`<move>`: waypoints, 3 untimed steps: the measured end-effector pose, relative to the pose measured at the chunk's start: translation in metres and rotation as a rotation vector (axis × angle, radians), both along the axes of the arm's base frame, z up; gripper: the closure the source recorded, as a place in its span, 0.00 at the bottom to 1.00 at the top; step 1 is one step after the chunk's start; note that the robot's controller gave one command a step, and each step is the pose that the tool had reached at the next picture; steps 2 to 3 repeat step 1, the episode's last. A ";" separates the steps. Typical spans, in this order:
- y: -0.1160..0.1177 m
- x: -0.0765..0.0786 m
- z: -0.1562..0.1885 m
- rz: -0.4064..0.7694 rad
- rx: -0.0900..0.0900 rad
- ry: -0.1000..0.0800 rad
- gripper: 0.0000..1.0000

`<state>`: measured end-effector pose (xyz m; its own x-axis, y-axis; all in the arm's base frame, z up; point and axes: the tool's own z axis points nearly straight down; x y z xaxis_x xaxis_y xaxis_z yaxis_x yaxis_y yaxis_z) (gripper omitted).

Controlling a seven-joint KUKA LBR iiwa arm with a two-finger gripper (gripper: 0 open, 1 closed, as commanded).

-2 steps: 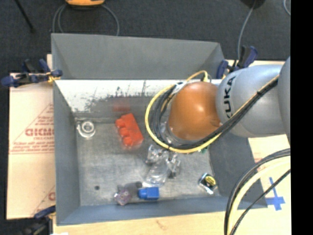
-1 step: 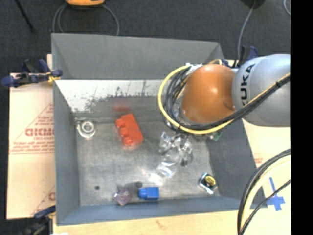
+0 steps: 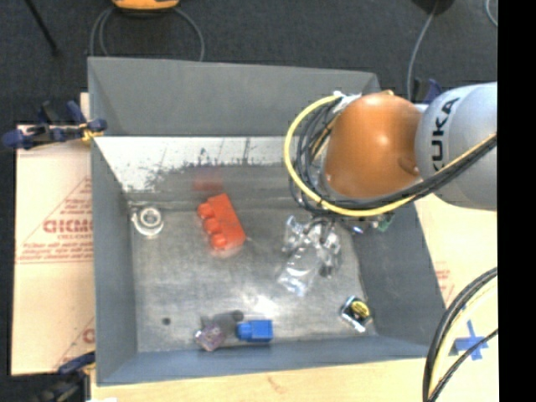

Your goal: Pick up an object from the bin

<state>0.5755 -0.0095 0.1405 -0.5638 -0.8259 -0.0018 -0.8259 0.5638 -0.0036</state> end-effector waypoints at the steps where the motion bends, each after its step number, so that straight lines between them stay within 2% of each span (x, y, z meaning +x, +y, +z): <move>1: -0.009 -0.003 0.110 0.009 0.000 -0.006 1.00; 3: -0.009 -0.003 0.110 0.009 0.000 -0.006 1.00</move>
Offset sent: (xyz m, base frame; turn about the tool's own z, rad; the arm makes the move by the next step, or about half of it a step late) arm -0.0051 -0.0077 0.1057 -0.0133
